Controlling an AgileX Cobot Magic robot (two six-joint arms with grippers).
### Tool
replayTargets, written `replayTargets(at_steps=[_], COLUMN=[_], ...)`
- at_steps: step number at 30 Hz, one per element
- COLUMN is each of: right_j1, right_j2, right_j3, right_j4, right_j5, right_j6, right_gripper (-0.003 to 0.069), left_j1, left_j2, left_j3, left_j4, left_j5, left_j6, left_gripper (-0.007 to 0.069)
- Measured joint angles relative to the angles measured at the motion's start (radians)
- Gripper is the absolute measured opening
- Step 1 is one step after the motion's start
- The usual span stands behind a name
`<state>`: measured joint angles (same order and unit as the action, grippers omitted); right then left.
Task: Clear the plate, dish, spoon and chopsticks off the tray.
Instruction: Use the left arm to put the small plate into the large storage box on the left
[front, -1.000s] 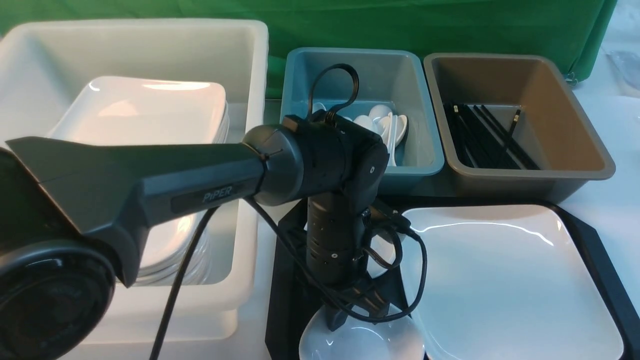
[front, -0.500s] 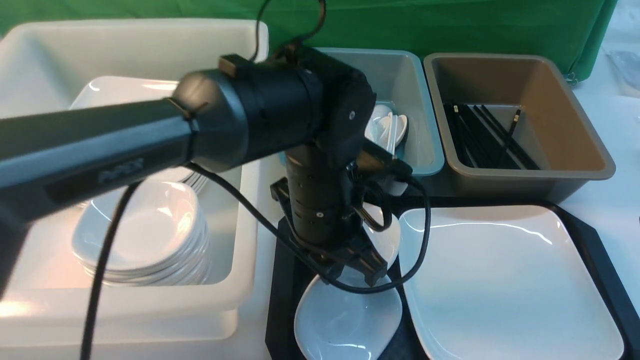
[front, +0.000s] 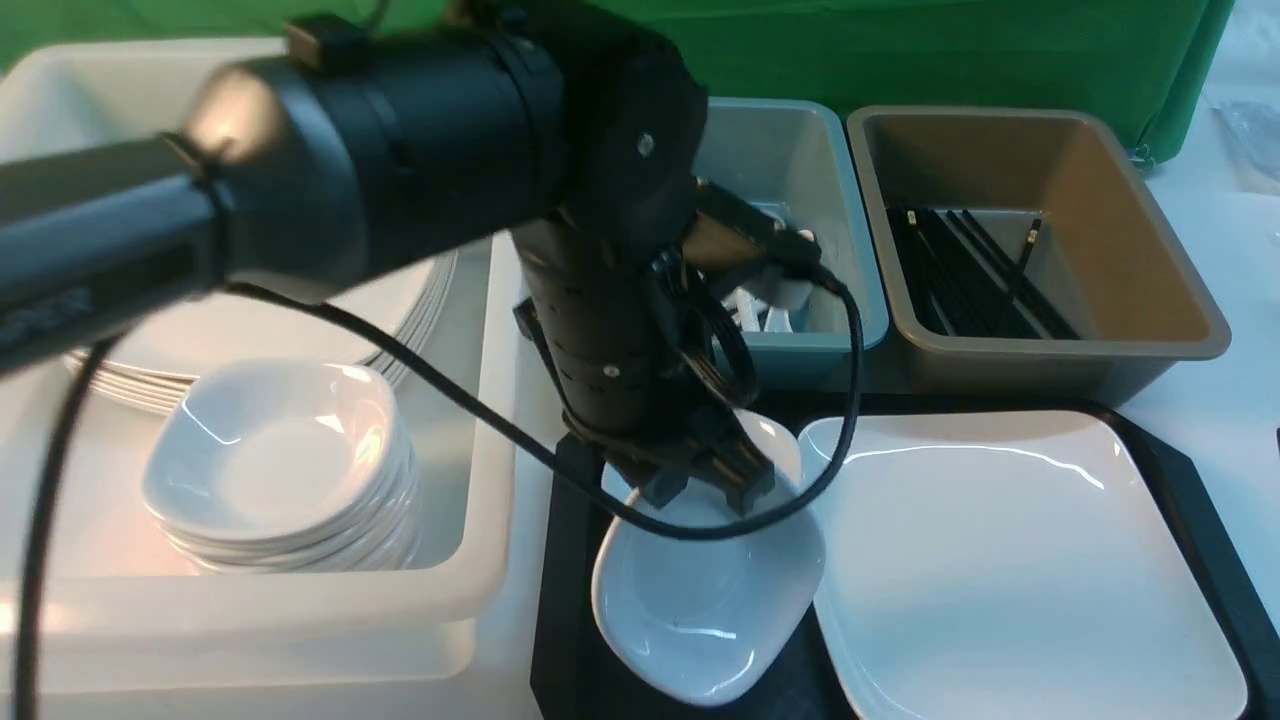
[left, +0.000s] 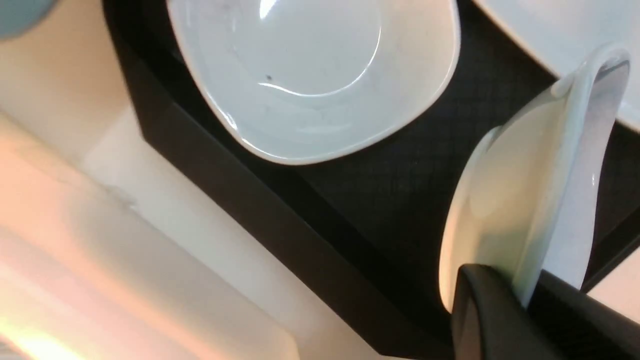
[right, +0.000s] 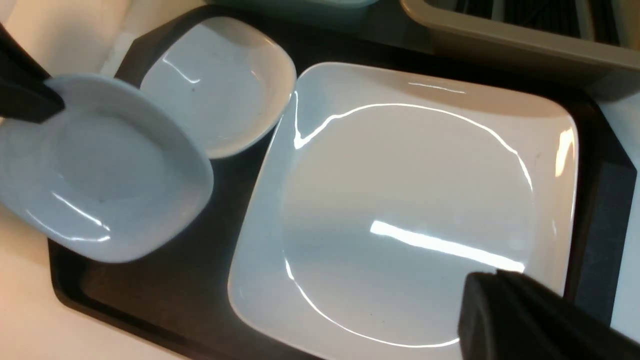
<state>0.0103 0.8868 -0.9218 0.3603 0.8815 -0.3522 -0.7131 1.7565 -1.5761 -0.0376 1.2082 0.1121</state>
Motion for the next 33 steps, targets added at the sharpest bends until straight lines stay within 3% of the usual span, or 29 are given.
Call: replayTargets(at_steps=[5, 13, 17, 20, 24, 29, 33], right_j1=[0.0, 0.0, 0.0, 0.0, 0.0, 0.0, 0.0], right_j2=[0.0, 0.0, 0.0, 0.0, 0.0, 0.0, 0.0], right_j3=[0.0, 0.0, 0.0, 0.0, 0.0, 0.0, 0.0], right_j4=[0.001, 0.002, 0.028, 0.041, 0.045, 0.049, 0.065], right_j5=[0.0, 0.0, 0.0, 0.0, 0.0, 0.0, 0.0], right_j6=[0.0, 0.0, 0.0, 0.0, 0.0, 0.0, -0.003], right_gripper=[0.0018, 0.0018, 0.0018, 0.0018, 0.0018, 0.0018, 0.0018], left_j1=[0.083, 0.372, 0.599, 0.689, 0.896, 1.02, 1.034], left_j2=[-0.067, -0.199, -0.284, -0.317, -0.362, -0.355, -0.32], left_j3=[-0.07, -0.098, -0.006, 0.069, 0.237, 0.315, 0.324], left_j4=[-0.075, -0.179, -0.241, -0.254, -0.317, -0.413, -0.438], left_j5=[0.008, 0.011, 0.009, 0.01, 0.016, -0.015, -0.011], left_j6=[-0.003, 0.001, 0.055, 0.091, 0.232, 0.31, 0.369], left_gripper=[0.0019, 0.0019, 0.0019, 0.0019, 0.0019, 0.0019, 0.0019])
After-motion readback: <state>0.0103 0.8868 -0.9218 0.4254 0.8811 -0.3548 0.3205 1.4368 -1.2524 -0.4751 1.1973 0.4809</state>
